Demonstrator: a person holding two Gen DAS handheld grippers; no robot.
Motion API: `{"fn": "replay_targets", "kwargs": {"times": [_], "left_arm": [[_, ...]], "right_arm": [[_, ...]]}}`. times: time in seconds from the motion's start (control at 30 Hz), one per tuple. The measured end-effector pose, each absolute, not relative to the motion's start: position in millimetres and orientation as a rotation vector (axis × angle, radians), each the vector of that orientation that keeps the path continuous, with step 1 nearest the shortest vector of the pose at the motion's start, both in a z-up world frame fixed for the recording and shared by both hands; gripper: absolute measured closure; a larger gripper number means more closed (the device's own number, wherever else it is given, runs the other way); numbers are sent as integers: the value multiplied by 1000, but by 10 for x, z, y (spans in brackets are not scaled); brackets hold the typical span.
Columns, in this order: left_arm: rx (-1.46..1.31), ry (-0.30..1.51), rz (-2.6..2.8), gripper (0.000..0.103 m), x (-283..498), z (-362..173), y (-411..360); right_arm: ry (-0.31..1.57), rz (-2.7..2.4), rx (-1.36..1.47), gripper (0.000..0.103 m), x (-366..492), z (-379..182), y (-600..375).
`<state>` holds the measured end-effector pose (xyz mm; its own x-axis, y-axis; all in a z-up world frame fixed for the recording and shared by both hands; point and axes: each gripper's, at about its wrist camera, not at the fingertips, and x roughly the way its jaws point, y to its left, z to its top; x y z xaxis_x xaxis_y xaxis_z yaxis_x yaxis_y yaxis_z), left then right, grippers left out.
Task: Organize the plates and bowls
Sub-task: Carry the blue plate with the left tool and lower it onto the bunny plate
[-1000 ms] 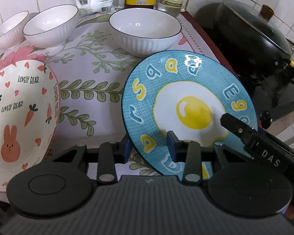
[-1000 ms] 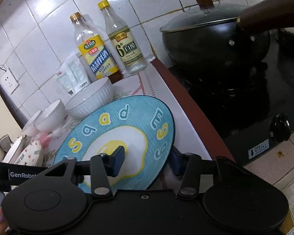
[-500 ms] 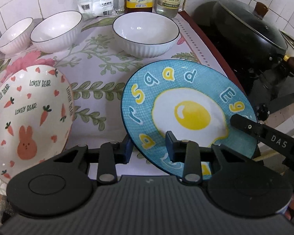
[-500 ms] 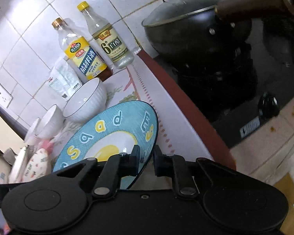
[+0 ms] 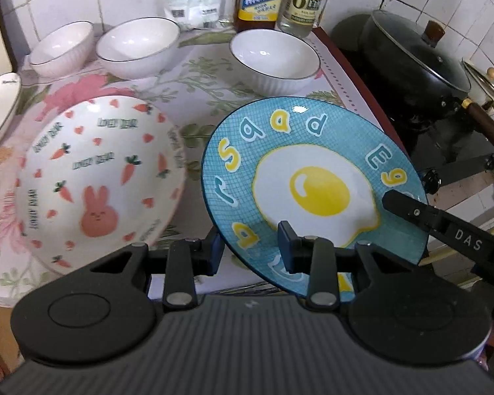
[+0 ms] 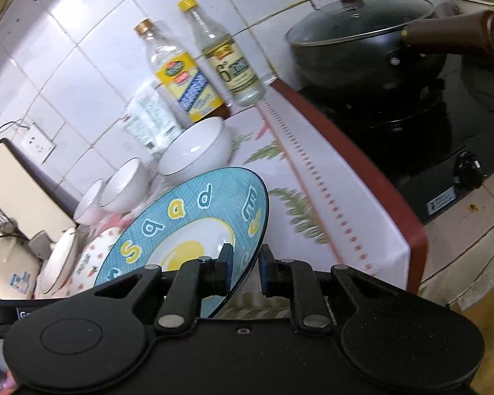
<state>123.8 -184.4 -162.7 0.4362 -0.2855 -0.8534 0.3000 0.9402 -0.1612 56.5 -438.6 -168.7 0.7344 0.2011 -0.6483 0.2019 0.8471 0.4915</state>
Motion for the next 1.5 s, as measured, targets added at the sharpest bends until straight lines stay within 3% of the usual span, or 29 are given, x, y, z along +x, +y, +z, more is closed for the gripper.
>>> {"fn": "replay_targets", "kwargs": {"times": [0.83,1.5], "left_arm": [[-94,997,-270,70,1049,-1115,-581],[-185,1077,-159,70,1278,-1576,-39]], "right_arm": [[858,199,441,80,863,-1188,-3336],[994,263,305,80,1259,-1463,-2695]]}}
